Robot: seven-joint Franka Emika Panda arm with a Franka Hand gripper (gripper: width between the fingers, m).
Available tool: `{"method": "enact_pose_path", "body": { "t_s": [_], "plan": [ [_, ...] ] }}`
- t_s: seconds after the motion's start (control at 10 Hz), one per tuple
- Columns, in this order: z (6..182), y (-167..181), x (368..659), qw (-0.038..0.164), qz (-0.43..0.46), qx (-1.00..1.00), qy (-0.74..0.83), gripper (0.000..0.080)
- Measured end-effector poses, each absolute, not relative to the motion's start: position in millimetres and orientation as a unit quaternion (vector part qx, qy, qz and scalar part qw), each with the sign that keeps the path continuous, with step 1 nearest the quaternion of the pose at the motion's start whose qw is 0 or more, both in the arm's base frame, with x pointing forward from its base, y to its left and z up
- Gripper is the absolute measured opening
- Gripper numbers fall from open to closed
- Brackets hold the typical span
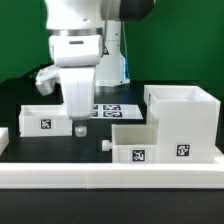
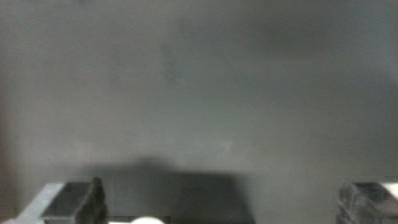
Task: Assemble drawer
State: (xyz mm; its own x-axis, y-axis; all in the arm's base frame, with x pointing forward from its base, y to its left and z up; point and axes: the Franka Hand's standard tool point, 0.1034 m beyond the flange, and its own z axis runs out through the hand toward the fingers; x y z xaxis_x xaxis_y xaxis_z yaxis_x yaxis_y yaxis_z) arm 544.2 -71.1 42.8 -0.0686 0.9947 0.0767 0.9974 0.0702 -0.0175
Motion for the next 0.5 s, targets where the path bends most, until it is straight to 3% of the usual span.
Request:
{"method": "enact_pose_path", "body": {
  "t_s": [0.2, 0.5],
  "plan": [
    [30.9, -66.6, 542.2, 0.054, -0.027, -0.682, -0.729, 0.0648],
    [22.0, -42.9, 539.6, 0.066, -0.025, -0.69, -0.72, 0.0648]
  ]
}}
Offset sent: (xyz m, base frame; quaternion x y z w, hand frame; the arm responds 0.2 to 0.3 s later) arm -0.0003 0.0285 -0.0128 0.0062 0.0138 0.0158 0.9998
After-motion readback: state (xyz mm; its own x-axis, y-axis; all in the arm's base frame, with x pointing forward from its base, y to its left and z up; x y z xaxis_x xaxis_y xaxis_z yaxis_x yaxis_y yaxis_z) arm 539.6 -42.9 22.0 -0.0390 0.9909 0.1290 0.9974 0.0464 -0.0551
